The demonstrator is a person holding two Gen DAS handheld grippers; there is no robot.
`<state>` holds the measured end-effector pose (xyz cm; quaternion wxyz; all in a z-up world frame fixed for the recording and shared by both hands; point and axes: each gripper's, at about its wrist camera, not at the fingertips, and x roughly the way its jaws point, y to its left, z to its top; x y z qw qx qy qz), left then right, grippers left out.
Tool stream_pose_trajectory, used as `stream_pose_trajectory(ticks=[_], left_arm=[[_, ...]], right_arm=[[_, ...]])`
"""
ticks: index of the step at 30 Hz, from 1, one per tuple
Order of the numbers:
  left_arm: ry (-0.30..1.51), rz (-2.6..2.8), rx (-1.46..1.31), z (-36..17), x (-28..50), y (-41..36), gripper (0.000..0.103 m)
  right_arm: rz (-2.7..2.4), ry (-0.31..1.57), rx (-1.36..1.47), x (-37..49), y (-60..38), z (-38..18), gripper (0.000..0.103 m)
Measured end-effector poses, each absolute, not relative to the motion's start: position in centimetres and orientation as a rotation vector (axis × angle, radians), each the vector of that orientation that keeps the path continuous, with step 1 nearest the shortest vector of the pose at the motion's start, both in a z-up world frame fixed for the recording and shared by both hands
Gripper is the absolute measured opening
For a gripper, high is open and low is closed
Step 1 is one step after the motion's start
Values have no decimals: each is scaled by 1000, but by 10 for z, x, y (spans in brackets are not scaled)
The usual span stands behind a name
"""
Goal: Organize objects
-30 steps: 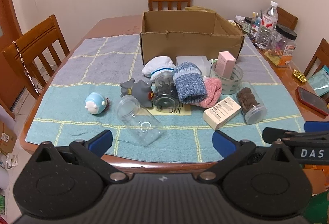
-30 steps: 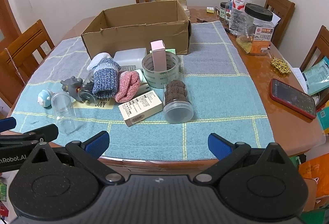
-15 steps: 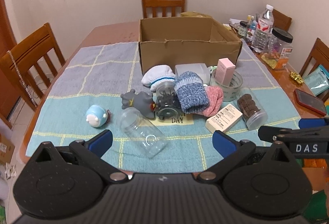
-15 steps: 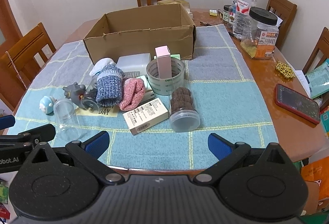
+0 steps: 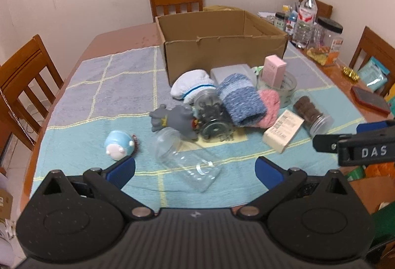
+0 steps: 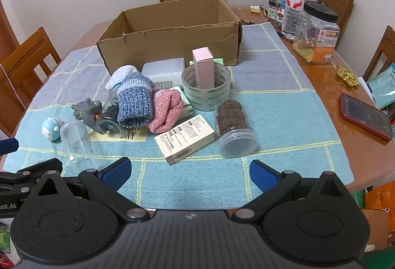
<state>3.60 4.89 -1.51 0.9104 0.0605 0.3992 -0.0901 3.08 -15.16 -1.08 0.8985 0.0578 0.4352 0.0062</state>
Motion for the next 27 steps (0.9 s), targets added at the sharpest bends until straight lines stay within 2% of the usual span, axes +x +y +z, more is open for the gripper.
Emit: stream_pose_trajectory(ticks=[16,27], left_arm=[[813,-519,340,-47,85,152,102],[769,-682,475,-61,119,218,102]], right_arm=[[-191,884,246,32,-62,-31,103],[-303,968,394,62,22,-38,103]])
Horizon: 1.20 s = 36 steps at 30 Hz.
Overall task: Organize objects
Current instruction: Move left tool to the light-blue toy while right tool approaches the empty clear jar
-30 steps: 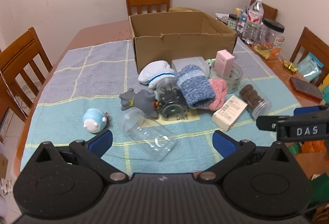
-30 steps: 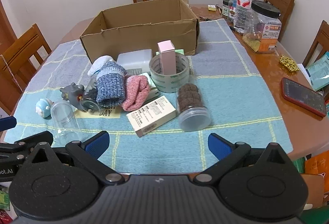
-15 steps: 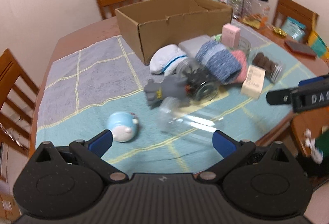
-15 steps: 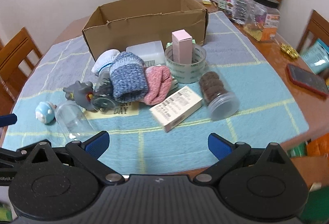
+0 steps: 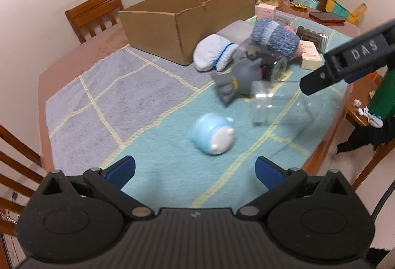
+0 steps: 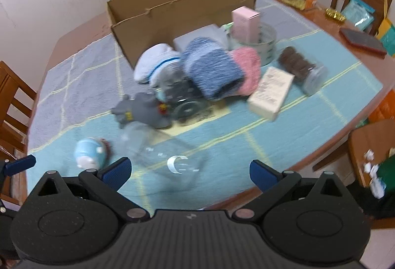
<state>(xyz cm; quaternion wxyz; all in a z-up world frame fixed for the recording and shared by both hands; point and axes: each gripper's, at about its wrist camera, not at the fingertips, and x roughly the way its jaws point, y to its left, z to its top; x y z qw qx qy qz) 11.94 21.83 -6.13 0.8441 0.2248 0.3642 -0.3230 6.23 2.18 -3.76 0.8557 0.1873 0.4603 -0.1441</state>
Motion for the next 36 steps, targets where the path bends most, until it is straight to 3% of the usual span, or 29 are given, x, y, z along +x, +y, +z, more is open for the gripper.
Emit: stream_pose_trajectory(ticks=[7,19,33,36], left_arm=[[764,-701,472,-67,142,243,102],[802,-695,437,-77,164,265,102],[771,-938,463,-85,175,224,102],[783,-1019,462,-89,183,214,97]], right_arm=[[-359,1013,514,85,40,-50,103],[-494,1010,475,117,54,-68,103],[-387,1091,371,111,41,-79,103],[-345,1095,339,109,40,-79,103]])
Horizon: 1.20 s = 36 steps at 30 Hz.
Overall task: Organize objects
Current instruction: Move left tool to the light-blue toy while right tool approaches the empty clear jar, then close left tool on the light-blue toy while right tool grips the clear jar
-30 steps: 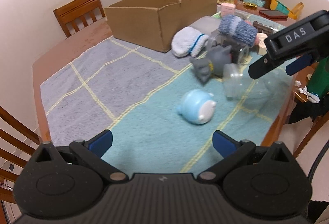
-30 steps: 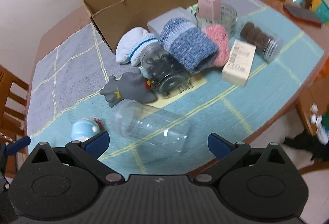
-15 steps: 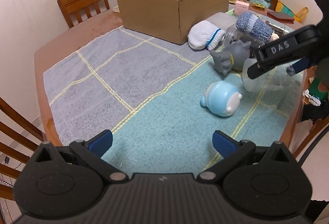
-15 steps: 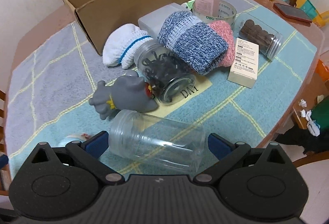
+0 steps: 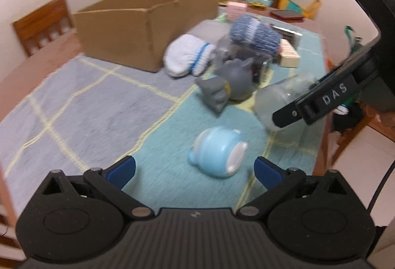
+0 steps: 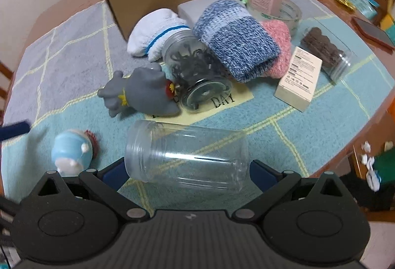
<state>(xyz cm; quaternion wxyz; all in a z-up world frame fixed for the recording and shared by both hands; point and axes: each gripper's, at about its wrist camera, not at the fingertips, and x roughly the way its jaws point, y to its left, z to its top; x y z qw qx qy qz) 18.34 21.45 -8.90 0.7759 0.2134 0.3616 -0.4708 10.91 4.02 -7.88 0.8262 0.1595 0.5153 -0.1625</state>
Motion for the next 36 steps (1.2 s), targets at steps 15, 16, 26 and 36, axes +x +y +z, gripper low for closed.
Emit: stream_pose_trajectory(ticks=[15,16,26,36], left_arm=[[779,-1168,496,-104,192,191,59],[778,-1169,497,-104,192,191,59],[782,-1171,496,-104,192,191,58],[809,-1175,515,-101,195,188,49]], right_arm=[[-324,1078,327,109,44,-76,103],[-328,1078,336,110,44,-77,103],[-397,1082,347,121,47,-80,100],[-390,1100,320,122,44,-76,93]])
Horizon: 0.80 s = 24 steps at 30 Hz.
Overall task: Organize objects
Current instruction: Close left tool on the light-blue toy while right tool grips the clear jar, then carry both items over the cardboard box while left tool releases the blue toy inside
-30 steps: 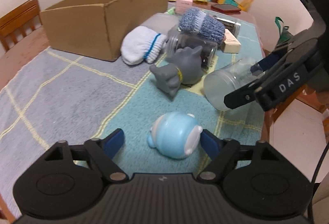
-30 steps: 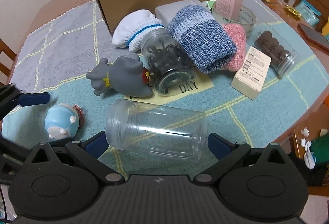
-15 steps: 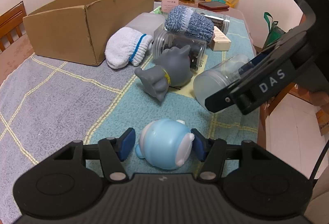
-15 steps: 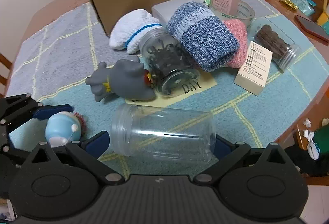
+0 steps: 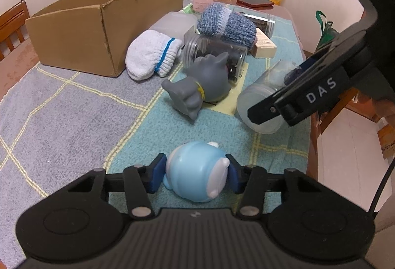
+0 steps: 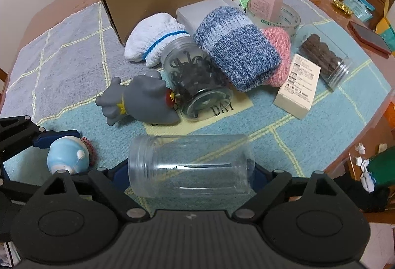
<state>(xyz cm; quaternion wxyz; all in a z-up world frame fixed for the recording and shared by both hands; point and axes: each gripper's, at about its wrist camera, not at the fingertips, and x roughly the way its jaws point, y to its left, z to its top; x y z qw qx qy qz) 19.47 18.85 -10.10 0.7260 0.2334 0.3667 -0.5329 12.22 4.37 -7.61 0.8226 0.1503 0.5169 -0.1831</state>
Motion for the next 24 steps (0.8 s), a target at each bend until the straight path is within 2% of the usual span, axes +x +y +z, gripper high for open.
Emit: stream_pose_trajectory(ticks=[10,24], left_arm=[[867,-1155,512,-82,199,185,48],[825,-1007,490,-11,233,153,48]], right_arm=[[-337,1086,268,118,43,-51,93],[-186,991,146,146,8,16,93]])
